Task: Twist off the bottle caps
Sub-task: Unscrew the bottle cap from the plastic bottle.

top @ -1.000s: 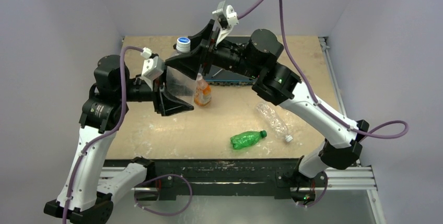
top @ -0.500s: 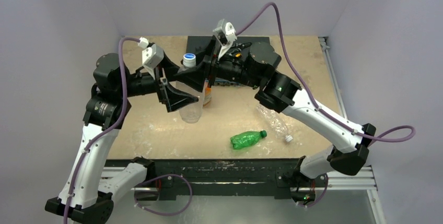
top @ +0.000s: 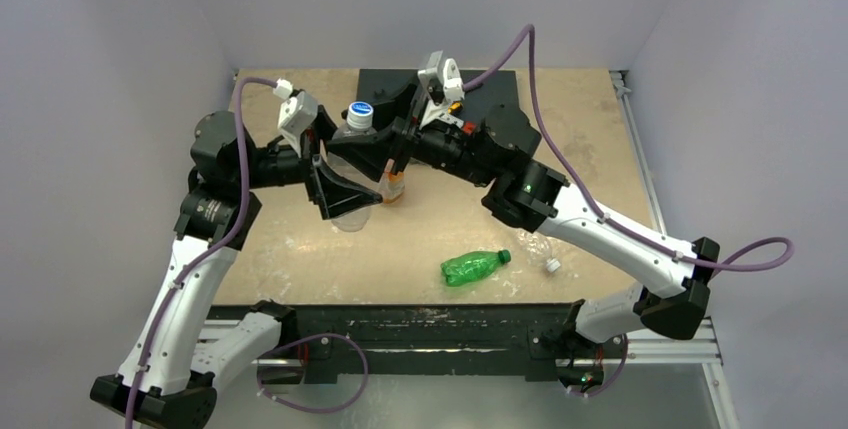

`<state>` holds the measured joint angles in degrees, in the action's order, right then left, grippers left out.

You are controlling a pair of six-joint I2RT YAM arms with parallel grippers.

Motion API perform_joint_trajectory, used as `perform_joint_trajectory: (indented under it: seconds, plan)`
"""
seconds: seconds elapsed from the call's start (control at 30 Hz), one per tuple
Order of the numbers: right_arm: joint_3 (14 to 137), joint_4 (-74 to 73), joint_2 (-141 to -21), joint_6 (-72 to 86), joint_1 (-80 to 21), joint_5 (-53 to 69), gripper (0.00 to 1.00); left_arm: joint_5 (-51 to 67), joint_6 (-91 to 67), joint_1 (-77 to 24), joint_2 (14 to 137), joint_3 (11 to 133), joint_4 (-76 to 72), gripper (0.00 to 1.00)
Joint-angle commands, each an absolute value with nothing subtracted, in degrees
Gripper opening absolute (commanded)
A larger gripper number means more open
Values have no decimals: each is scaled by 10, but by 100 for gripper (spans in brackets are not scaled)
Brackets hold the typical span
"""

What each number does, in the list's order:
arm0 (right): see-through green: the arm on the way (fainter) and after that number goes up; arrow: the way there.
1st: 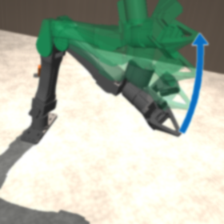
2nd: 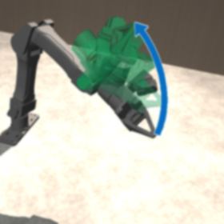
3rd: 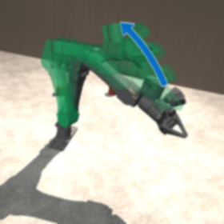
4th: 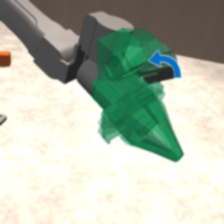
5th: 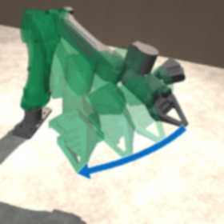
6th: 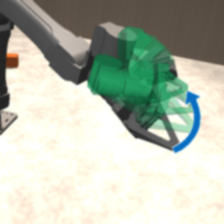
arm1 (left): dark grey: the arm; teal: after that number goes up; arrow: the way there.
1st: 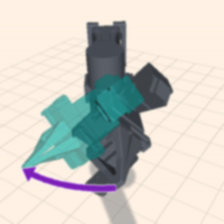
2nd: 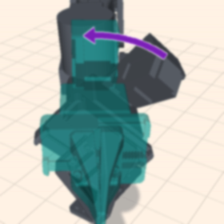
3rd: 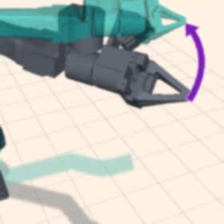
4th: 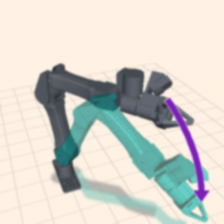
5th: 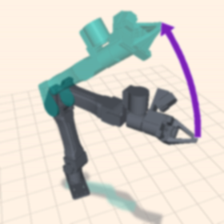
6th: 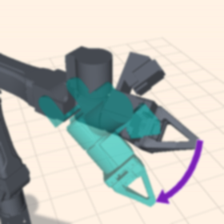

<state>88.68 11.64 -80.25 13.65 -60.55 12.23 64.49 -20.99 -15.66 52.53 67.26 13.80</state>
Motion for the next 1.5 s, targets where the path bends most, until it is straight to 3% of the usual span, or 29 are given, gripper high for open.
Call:
perform_joint_trajectory:
  seconds: [0.0,0.13,0.2,0.23,0.4,0.47,0.7,1.07,1.3,1.4,1.47]
  plan:
    - [866,181,-786,112,-616,77,20,651,-202,-158,524,694,126,84]
    - [856,173,-781,106,-619,60,22,637,-192,-158,530,696,131,44]
    - [868,147,-786,107,-619,49,27,631,-180,-158,528,693,133,33]
    - [877,129,-787,111,-619,40,31,627,-176,-158,526,691,133,32]
    - [957,17,-814,152,-615,-38,71,598,-77,-158,517,694,177,32]
    - [1006,-49,-833,181,-612,-73,75,569,4,-158,518,711,223,32]
    - [1111,-163,-873,205,-611,-128,66,471,149,-158,497,692,227,26]
    - [1106,-157,-870,200,-611,-134,42,441,108,-158,486,659,184,25]
    - [1086,-145,-869,200,-612,-144,51,415,39,-158,493,649,153,21]
    - [1069,-129,-862,196,-612,-151,51,421,17,-158,497,646,144,20]
    - [1065,-120,-861,195,-612,-151,44,433,15,-158,494,641,142,20]
